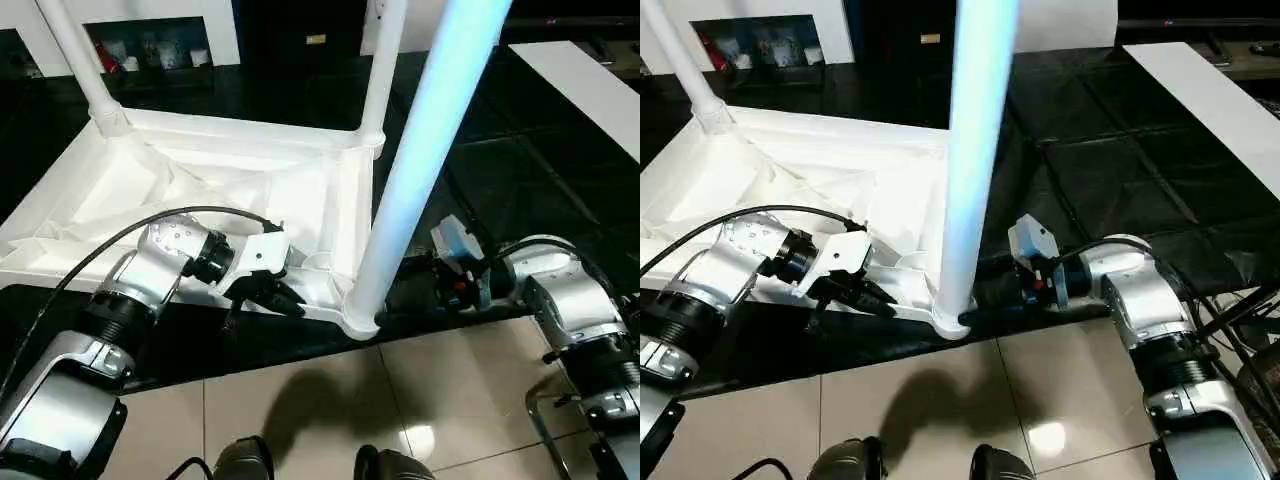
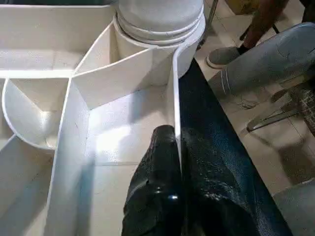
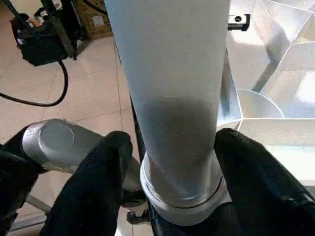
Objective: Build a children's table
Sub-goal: Rotate leg to tighten
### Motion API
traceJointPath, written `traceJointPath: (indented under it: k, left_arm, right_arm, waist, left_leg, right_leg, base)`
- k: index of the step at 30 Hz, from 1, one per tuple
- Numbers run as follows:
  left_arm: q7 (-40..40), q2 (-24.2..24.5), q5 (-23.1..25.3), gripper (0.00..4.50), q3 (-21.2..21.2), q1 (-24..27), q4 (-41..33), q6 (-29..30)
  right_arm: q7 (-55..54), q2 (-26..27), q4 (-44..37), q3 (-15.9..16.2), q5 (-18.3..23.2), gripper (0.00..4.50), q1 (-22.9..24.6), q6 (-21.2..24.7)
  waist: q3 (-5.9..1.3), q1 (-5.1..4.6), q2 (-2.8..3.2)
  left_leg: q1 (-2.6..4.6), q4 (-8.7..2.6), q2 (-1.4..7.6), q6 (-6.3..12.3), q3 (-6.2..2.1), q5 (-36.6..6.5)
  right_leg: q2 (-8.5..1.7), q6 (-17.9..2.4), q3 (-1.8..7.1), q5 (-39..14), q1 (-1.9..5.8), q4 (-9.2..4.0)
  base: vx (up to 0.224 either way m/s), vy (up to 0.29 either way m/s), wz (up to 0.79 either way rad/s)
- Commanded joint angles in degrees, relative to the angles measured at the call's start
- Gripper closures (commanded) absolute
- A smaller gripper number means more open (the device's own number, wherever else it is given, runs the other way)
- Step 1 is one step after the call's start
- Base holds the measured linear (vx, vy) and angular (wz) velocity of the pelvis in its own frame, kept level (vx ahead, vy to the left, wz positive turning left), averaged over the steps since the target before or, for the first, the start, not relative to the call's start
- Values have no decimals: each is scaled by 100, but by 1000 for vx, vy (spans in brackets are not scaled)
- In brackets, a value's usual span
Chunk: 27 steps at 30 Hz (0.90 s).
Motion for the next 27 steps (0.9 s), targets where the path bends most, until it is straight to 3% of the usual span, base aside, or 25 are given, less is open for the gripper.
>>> traceJointPath:
  k: [1,8,15,19,21,24,27]
  left_arm:
    - [-173,-81,101,450,-182,-116,21,-137]
    - [-167,-97,112,450,-170,-131,116,-191]
    - [-116,-134,84,450,-118,-108,139,-129]
    - [270,-290,-78,450,101,-6,-57,325]
    - [443,-365,-131,450,174,20,-147,547]
    - [872,-595,-199,450,272,126,-443,979]
    - [1089,-745,-199,450,282,204,-579,1121]
  right_arm:
    - [209,16,35,98,-52,186,-49,-84]
    - [281,63,176,148,-18,253,-54,-156]
    - [341,27,74,169,32,280,44,-42]
    - [-51,104,-417,14,304,313,412,507]
    - [-279,201,-564,-81,419,331,515,686]
    - [-954,475,-1053,-210,587,353,843,1089]
    - [-1268,596,-1269,-202,474,377,1031,1062]
  waist:
    - [-432,-41,-54]
    - [-429,-34,-43]
    - [-423,-33,-54]
    - [-409,-13,-23]
    - [-417,-14,-32]
    - [-361,-27,-25]
    - [-358,-66,-32]
  left_leg:
    - [124,-294,249,575,-22,-850]
    - [124,-296,255,563,-27,-895]
    - [112,-295,244,525,-28,-949]
    - [118,-309,256,539,-34,-938]
    - [123,-310,256,510,-38,-1005]
    - [135,-346,264,370,-43,-1257]
    - [131,-366,239,261,-69,-1410]
  right_leg:
    - [-460,-1430,291,-1122,334,-324]
    - [-463,-1451,290,-1145,331,-321]
    - [-464,-1373,291,-1346,338,-345]
    - [-453,-1400,296,-1268,335,-351]
    - [-465,-1398,288,-1368,333,-362]
    - [-472,-1255,299,-1910,301,-427]
    - [-480,-1057,294,-2367,293,-474]
  base:
    - [0,0,0]
    - [0,0,0]
    - [0,0,0]
    - [0,0,0]
    - [0,0,0]
    - [0,0,0]
    - [0,0,0]
